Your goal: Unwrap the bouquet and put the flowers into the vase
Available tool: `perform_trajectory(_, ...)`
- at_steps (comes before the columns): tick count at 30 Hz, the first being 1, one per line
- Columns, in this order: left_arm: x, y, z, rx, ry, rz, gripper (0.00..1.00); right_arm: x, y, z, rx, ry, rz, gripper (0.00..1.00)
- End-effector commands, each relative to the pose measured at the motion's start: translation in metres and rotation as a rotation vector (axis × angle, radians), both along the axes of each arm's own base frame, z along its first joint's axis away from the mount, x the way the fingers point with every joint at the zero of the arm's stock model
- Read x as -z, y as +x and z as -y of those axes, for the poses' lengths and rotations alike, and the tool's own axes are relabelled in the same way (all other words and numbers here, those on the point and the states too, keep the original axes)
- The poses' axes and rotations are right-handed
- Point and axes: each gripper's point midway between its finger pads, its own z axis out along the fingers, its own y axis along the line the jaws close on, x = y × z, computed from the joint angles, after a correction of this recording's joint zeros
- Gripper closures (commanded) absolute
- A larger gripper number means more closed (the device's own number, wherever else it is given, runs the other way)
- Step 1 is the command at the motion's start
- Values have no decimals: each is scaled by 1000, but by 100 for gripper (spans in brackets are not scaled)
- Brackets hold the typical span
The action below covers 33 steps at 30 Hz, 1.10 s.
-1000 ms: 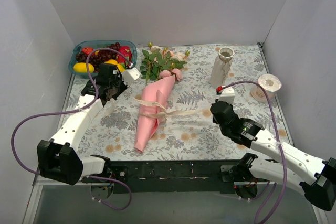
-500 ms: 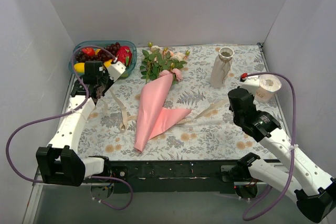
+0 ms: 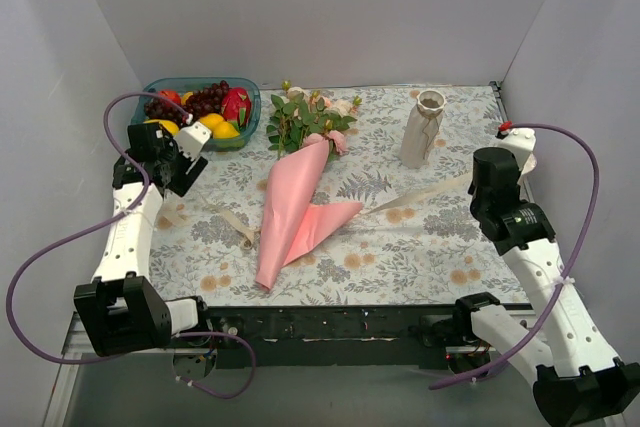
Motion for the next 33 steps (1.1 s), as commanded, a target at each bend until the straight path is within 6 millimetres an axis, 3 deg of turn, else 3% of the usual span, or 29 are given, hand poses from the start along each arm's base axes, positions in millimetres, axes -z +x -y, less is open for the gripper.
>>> perform_trajectory(1, -8, -7, 23, 76, -90, 27, 7, 0, 11, -9, -62, 33, -4, 91)
perform_trajectory(2, -12, -8, 26, 81, -105, 34, 2, 8, 10, -12, -77, 45, -26, 82)
perform_trajectory(3, -19, -6, 37, 120, -148, 48, 2, 17, 10, -16, -91, 56, -55, 64)
perform_trajectory(4, -24, -7, 45, 144, -184, 40, 2, 29, 8, -23, -117, 86, -83, 57)
perform_trajectory(5, -44, -8, 55, 160, -236, 42, 2, 35, 8, -28, -135, 102, -92, 52)
perform_trajectory(7, -61, -10, 88, 258, -351, 24, 2, 37, 8, -33, -165, 122, -81, 40)
perform_trajectory(8, -55, -14, 102, 267, -407, -42, 2, 37, 9, -35, -172, 126, -69, 34)
perform_trajectory(9, -61, -16, 127, 332, -427, -60, 2, 32, 9, -36, -181, 127, -56, 26)
perform_trajectory(11, -50, -18, 159, 377, -431, -103, 2, 23, 11, -45, -219, 124, -37, 20)
perform_trajectory(12, -30, -29, 185, 410, -442, -160, 2, 19, 11, -50, -233, 122, -26, 16)
perform_trajectory(15, -10, -25, 214, 425, -456, -160, 2, 13, 9, -82, -313, 107, -12, 13)
perform_trajectory(16, 1, -29, 225, 411, -485, -193, 2, 15, 6, -101, -365, 105, -14, 13)
perform_trajectory(17, 1, -19, 231, 406, -495, -170, 2, 18, 6, -114, -389, 121, -18, 14)
perform_trajectory(18, 14, -14, 239, 397, -498, -200, 2, 25, 5, -123, -405, 137, -29, 15)
perform_trajectory(19, 11, -8, 243, 390, -512, -194, 2, 33, 0, -139, -458, 164, -47, 16)
perform_trajectory(20, 14, -4, 248, 396, -520, -203, 2, 34, 2, -150, -482, 194, -31, 18)
perform_trajectory(22, 20, -5, 257, 405, -538, -255, 2, 54, -5, -170, -524, 235, -62, 20)
perform_trajectory(25, 28, -13, 262, 421, -527, -269, 2, 70, -6, -199, -570, 252, -74, 20)
perform_trajectory(27, 42, -17, 252, 387, -496, -258, 2, 85, -9, -216, -602, 219, -115, 20)
perform_trajectory(33, 30, -7, 241, 371, -516, -139, 2, 80, 1, -242, -648, 168, -103, 19)
